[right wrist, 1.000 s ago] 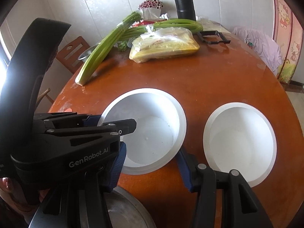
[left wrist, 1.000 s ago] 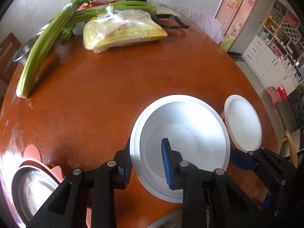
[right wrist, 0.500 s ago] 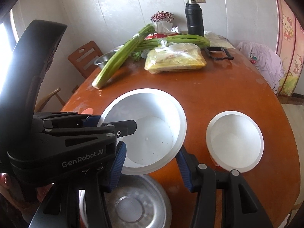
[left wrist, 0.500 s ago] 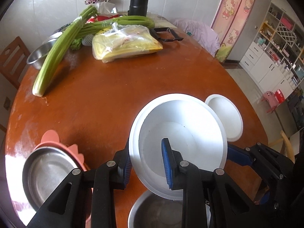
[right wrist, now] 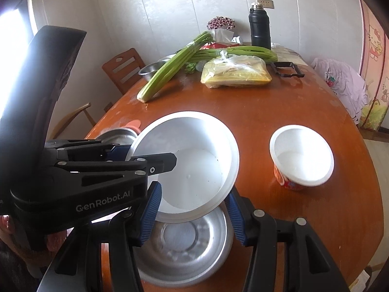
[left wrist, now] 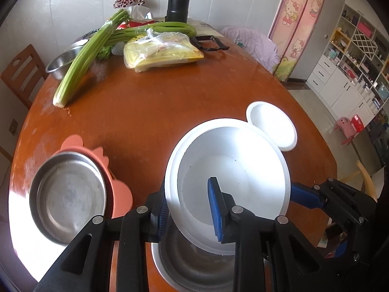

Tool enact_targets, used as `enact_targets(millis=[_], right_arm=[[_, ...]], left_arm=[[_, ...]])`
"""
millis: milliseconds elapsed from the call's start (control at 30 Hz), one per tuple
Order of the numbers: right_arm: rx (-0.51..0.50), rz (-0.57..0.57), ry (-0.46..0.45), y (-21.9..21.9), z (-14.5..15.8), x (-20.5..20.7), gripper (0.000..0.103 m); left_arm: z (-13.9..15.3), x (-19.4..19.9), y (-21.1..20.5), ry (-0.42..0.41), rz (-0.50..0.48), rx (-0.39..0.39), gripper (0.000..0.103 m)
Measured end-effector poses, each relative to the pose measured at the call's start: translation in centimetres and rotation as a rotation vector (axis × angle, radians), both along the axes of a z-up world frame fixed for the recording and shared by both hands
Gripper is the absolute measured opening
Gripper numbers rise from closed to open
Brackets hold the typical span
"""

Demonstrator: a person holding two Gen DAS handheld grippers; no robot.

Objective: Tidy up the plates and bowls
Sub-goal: 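Lift the white bowl and lower it into the deep steel bowl, then open the left tool to release the white bowl inside the steel bowl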

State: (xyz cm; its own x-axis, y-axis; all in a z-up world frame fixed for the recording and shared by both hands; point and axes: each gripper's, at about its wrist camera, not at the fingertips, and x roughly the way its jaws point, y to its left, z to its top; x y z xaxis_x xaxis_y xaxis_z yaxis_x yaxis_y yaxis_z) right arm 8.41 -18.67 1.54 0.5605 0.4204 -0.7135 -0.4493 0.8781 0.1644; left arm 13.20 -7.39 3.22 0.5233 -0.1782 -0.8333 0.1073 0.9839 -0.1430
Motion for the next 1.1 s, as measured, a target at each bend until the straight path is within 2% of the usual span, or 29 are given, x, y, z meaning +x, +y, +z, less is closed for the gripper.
enact_targets(millis=[467, 1100], right_arm=[[-0.044, 0.065, 0.055, 0.0, -2.4, -3.1, 0.053], [-0.091, 0.082, 0.106, 0.6, -4.5, -3.2, 0.053]], left_arm=[[-2.8, -3.7, -0.3, 0.052, 0.013, 0.019, 0.03], [-5.0, -3.6, -0.3, 0.101, 0.014, 0.043, 0.03]])
